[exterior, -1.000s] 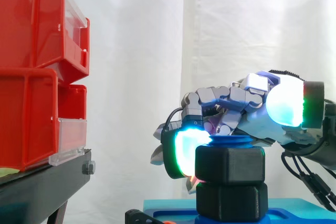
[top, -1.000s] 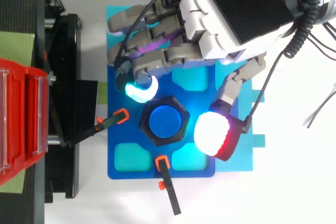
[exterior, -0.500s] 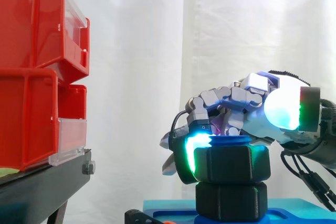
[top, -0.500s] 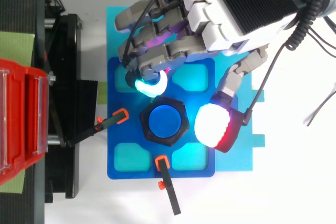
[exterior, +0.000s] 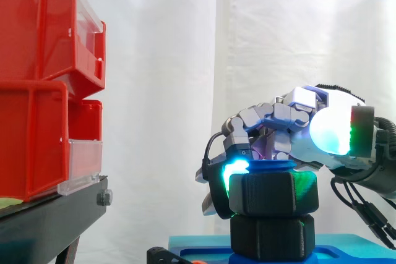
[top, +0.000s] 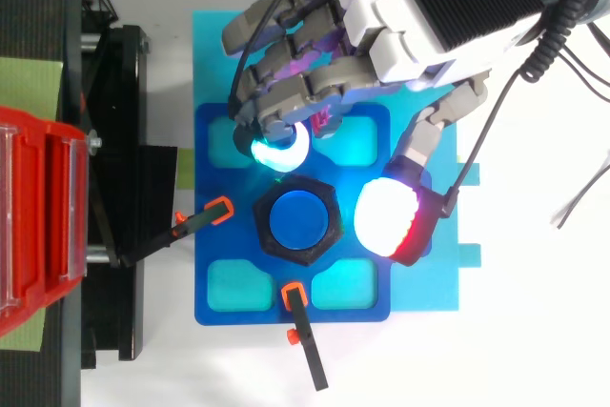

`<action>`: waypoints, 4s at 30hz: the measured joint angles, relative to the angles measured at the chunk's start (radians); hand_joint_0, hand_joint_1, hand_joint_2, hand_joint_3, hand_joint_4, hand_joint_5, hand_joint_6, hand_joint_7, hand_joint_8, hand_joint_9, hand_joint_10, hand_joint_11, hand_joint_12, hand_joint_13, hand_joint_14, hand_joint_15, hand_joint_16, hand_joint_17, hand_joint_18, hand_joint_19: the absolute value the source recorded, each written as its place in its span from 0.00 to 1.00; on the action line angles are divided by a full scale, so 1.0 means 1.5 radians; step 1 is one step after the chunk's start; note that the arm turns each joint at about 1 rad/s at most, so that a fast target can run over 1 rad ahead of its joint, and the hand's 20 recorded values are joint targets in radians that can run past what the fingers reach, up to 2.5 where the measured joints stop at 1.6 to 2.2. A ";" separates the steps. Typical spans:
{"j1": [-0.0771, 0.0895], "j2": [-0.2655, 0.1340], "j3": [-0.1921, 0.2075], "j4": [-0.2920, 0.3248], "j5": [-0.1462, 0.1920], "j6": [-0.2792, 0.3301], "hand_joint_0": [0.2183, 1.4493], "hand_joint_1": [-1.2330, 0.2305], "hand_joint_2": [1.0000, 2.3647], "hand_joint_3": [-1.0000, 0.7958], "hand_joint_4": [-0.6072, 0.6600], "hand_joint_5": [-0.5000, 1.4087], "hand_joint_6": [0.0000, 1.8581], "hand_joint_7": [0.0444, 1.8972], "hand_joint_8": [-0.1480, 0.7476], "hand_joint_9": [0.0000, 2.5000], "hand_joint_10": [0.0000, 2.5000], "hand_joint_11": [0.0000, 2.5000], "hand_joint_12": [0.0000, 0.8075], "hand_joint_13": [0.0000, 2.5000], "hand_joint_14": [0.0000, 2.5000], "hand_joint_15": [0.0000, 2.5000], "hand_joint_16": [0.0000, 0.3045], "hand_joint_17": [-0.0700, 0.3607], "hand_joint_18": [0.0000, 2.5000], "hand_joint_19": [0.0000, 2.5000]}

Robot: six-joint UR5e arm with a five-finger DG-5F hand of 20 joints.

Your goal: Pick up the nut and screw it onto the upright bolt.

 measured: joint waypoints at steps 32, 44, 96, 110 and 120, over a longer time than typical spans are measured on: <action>0.020 0.000 0.000 0.030 -0.015 -0.004 0.15 0.76 0.00 0.28 0.71 0.20 0.27 0.43 0.47 0.34 0.00 0.00 0.44 0.19 0.00 0.00 0.16 0.41 0.08 0.00; 0.033 0.000 0.000 -0.003 -0.003 -0.006 0.16 0.76 0.00 0.28 0.71 0.20 0.27 0.45 0.48 0.34 0.00 0.00 0.44 0.19 0.00 0.00 0.16 0.41 0.08 0.00; 0.024 0.000 0.000 0.002 -0.005 -0.025 0.19 0.72 0.00 0.28 0.64 0.28 0.32 0.67 0.51 0.49 0.00 0.01 0.37 0.30 0.00 0.00 0.09 0.31 0.17 0.00; 0.013 0.000 0.000 0.009 -0.008 -0.025 0.20 0.70 0.00 0.28 0.59 0.28 0.36 0.60 0.47 0.58 0.00 0.03 0.30 0.37 0.00 0.01 0.07 0.28 0.26 0.00; 0.006 0.000 0.000 0.009 -0.010 -0.025 0.21 0.69 0.00 0.28 0.58 0.29 0.38 0.58 0.42 0.64 0.00 0.03 0.26 0.42 0.00 0.02 0.06 0.26 0.31 0.00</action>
